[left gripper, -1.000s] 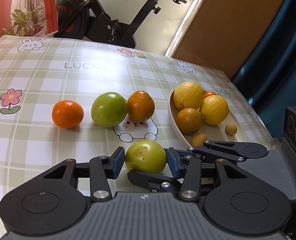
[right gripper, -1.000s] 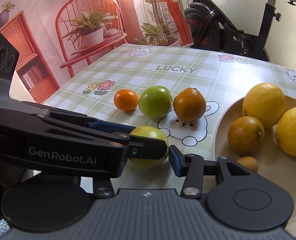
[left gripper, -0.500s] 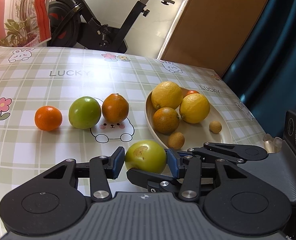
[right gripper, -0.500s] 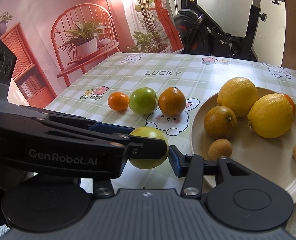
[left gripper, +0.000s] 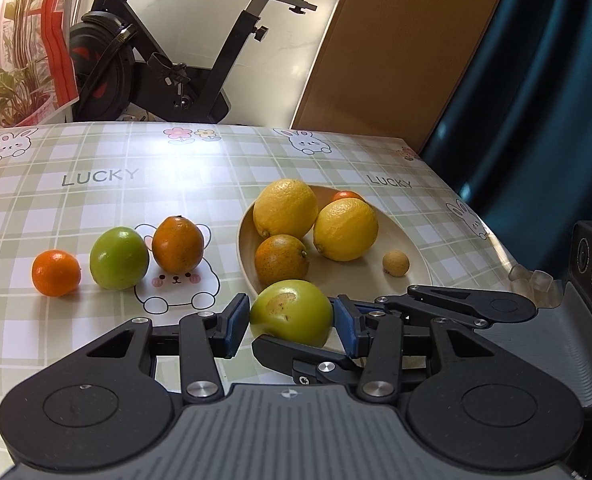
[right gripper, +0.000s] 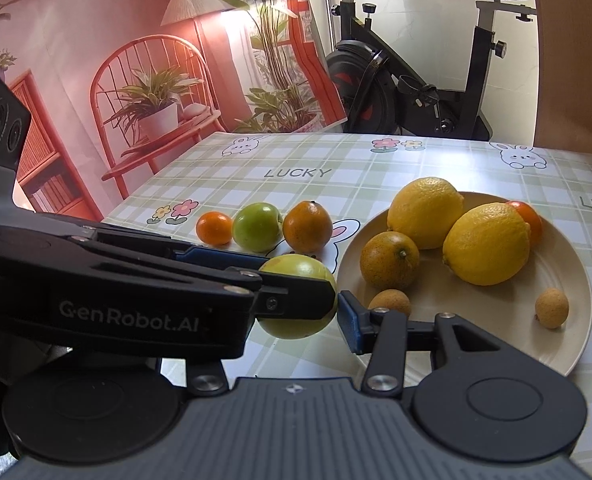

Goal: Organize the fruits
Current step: 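Carry the green fruit with the right tool onto the plate and release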

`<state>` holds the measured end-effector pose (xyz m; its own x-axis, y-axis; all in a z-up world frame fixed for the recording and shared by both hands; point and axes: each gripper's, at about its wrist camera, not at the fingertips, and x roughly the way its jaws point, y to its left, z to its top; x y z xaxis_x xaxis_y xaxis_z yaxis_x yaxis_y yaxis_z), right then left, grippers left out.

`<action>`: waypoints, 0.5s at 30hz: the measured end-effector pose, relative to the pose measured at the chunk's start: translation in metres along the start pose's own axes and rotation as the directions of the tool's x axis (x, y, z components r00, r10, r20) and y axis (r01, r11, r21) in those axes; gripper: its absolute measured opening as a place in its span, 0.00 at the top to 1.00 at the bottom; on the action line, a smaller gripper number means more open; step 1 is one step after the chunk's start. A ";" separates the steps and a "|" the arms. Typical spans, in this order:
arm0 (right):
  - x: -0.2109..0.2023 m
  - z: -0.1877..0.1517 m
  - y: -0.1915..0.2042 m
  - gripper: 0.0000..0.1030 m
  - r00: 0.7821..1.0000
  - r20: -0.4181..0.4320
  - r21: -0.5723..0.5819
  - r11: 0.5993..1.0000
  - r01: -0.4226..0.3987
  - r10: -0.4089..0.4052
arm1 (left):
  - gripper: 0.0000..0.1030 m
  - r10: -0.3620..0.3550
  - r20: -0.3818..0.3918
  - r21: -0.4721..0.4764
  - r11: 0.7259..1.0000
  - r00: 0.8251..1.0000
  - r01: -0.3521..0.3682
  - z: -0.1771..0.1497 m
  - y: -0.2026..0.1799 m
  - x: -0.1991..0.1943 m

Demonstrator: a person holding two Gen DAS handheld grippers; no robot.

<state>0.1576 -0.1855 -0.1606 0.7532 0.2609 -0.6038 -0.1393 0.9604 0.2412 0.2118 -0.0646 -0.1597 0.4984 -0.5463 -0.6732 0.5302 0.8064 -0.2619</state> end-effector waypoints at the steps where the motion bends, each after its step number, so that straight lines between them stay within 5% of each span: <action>1: -0.002 0.000 -0.002 0.54 1.000 0.003 0.003 1.000 0.006 -0.006 | 0.52 -0.004 -0.002 0.004 1.000 1.000 0.004 0.001 -0.003 0.002; 15: -0.020 -0.006 -0.033 0.54 0.998 0.014 0.064 0.996 0.060 -0.061 | 0.52 -0.042 -0.032 0.038 0.998 0.999 0.043 0.004 -0.027 0.024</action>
<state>0.1434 -0.2219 -0.1612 0.7692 0.2004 -0.6067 -0.0523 0.9661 0.2529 0.2120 -0.1003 -0.1656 0.4536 -0.5719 -0.6835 0.5766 0.7731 -0.2641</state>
